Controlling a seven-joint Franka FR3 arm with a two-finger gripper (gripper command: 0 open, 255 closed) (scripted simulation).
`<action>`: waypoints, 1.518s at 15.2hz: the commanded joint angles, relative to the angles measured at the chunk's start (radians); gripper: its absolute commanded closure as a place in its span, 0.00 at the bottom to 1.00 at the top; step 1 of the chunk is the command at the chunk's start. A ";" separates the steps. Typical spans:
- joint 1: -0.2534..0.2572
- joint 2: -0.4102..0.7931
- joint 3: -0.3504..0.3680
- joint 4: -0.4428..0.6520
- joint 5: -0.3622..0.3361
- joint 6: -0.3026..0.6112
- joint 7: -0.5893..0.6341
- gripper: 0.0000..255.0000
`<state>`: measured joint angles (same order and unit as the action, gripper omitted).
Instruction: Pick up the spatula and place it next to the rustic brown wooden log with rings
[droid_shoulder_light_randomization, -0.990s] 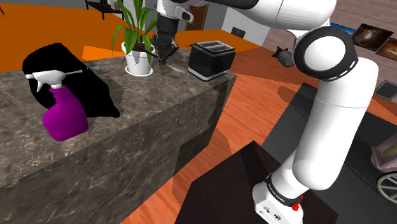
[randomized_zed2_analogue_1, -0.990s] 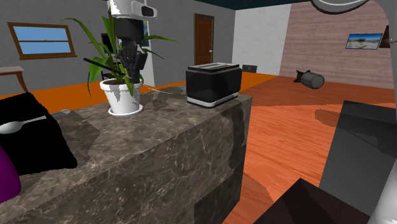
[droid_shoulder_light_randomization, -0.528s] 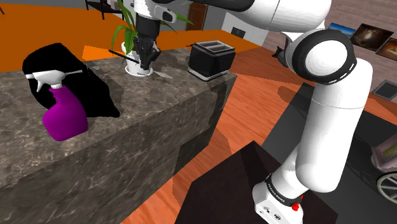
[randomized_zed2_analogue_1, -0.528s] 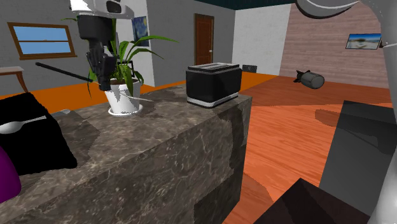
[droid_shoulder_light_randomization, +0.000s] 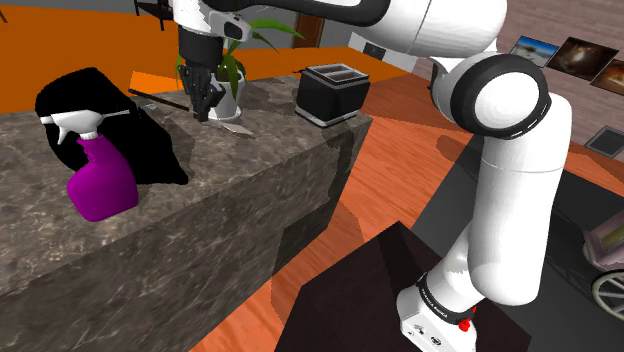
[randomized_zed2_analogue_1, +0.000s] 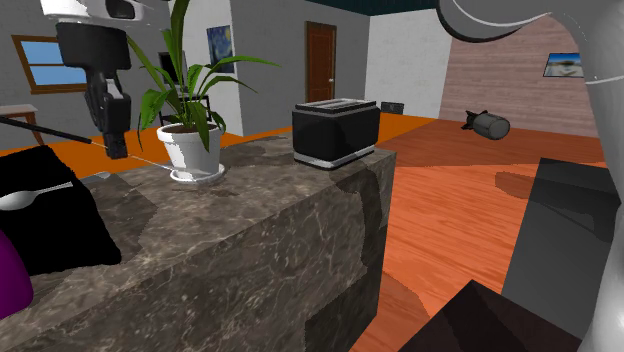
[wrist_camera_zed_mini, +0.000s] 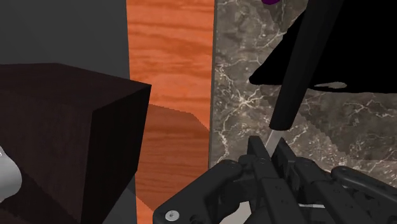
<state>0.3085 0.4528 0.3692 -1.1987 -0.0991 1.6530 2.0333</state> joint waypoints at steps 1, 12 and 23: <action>-0.003 -0.002 -0.001 -0.033 0.001 0.031 0.000 1.00; -0.019 -0.012 -0.003 -0.197 0.003 0.184 -0.002 1.00; -0.024 0.011 -0.010 -0.313 -0.007 0.321 0.000 1.00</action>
<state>0.2853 0.4613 0.3600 -1.5020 -0.1048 1.9618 2.0333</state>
